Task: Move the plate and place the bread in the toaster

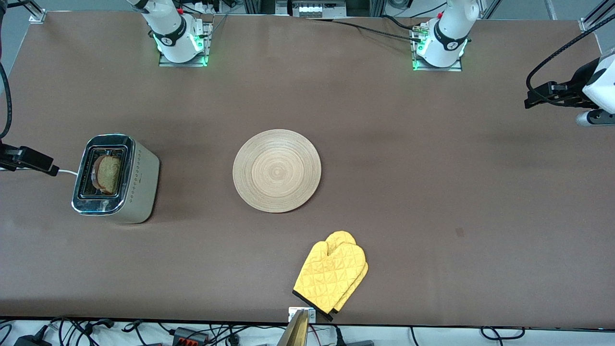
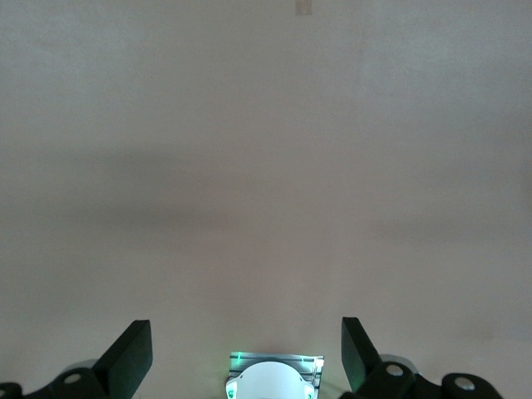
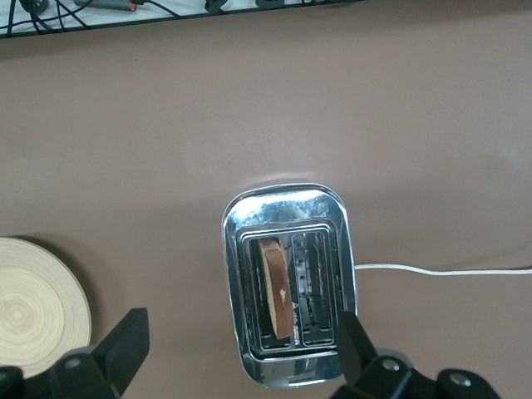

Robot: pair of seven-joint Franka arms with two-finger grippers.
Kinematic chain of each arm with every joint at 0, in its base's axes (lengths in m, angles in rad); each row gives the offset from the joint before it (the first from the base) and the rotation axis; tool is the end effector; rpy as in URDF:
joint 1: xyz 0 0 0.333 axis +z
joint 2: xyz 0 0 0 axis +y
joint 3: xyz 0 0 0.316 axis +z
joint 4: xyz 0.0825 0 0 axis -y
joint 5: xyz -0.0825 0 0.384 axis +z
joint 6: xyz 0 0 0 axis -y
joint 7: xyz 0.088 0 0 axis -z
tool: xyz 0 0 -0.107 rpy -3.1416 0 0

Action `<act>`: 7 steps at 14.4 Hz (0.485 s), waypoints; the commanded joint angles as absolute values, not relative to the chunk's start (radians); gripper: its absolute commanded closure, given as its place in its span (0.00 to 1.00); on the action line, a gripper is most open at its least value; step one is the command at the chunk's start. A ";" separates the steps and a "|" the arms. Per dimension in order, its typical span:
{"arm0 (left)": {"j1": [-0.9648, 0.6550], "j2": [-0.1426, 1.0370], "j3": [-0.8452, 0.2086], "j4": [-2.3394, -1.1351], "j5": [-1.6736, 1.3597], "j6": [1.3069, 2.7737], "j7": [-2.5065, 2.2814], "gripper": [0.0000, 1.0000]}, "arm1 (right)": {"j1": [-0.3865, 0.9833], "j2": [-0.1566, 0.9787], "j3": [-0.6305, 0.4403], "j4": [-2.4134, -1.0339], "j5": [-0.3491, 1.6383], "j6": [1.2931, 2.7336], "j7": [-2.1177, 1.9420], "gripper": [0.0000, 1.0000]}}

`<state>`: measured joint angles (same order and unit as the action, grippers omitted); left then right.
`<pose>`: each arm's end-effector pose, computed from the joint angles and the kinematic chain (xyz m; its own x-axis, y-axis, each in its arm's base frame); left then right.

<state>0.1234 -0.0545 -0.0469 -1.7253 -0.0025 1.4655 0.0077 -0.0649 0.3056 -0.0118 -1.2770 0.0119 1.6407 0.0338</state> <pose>0.5184 0.0389 0.5741 0.9767 0.0675 -0.2039 0.0692 -0.9976 0.0015 0.6510 -0.0476 0.5858 0.9922 -0.1102 0.0578 -0.1098 -0.9939 -0.0103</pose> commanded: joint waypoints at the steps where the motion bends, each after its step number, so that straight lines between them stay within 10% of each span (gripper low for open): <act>1: 0.124 -0.044 -0.049 -1.703 -0.002 1.443 0.000 0.00 | -0.054 0.256 -0.031 -1.339 0.021 1.654 0.003 0.00; 7: 0.126 -0.044 -0.049 -1.703 -0.002 1.442 0.002 0.00 | -0.021 0.146 -0.058 -1.482 0.014 1.623 -0.006 0.00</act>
<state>0.1235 -0.0545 -0.0469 -1.7254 -0.0025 1.4643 0.0077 -0.0346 0.2214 -0.0416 -1.3927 0.0116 1.6190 0.0174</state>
